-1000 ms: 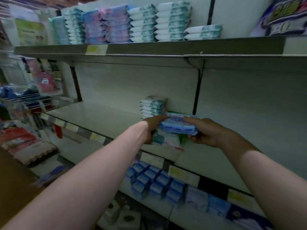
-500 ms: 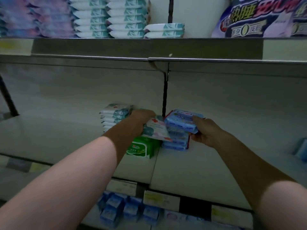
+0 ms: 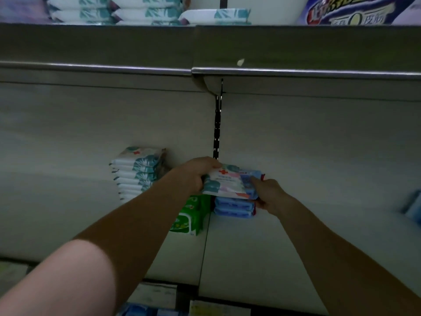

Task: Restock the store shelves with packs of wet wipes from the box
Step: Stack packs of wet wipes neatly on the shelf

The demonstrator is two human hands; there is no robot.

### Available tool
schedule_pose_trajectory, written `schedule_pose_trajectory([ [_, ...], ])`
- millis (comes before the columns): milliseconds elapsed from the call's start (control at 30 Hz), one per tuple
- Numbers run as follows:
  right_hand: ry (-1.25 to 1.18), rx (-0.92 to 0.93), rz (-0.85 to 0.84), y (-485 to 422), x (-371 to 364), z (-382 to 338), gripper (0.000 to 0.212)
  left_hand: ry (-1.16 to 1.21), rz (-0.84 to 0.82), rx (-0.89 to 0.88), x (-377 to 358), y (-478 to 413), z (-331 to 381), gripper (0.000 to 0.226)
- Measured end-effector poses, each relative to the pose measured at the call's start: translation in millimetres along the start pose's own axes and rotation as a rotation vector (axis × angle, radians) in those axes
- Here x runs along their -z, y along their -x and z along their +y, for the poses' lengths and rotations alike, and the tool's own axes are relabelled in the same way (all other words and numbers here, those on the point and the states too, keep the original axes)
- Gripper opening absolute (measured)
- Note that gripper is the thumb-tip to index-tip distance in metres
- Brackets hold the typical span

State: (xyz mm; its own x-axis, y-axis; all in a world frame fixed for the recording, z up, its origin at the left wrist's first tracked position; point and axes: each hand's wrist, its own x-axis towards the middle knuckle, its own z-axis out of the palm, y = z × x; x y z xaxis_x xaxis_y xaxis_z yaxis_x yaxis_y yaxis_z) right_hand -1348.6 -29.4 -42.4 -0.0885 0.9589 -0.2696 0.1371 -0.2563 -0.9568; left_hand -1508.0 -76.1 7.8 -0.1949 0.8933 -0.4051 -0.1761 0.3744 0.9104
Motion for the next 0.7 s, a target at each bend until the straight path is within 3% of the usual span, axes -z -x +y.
schedule_pose_trajectory([
  [200, 0.138, 0.025, 0.042, -35, -5, 18, 0.034, -0.009, 0.069, 0.007, -4, -22, 1, 0.021],
  [367, 0.435, 0.089, 0.086, -49, 7, 27, 0.033, 0.018, 0.071, 0.027, -9, -32, -1, 0.019],
  [467, 0.472, 0.063, 0.018, -48, 10, 25, 0.034, 0.013, 0.074, 0.073, -13, -37, -5, 0.014],
  [600, 0.481, -0.082, -0.101, -30, 20, 12, 0.054, -0.004, 0.091, 0.084, -19, -47, -9, 0.012],
  [700, 0.431, -0.181, -0.187, -23, 21, 10, 0.048, -0.024, 0.1, 0.091, -18, -53, -11, 0.014],
])
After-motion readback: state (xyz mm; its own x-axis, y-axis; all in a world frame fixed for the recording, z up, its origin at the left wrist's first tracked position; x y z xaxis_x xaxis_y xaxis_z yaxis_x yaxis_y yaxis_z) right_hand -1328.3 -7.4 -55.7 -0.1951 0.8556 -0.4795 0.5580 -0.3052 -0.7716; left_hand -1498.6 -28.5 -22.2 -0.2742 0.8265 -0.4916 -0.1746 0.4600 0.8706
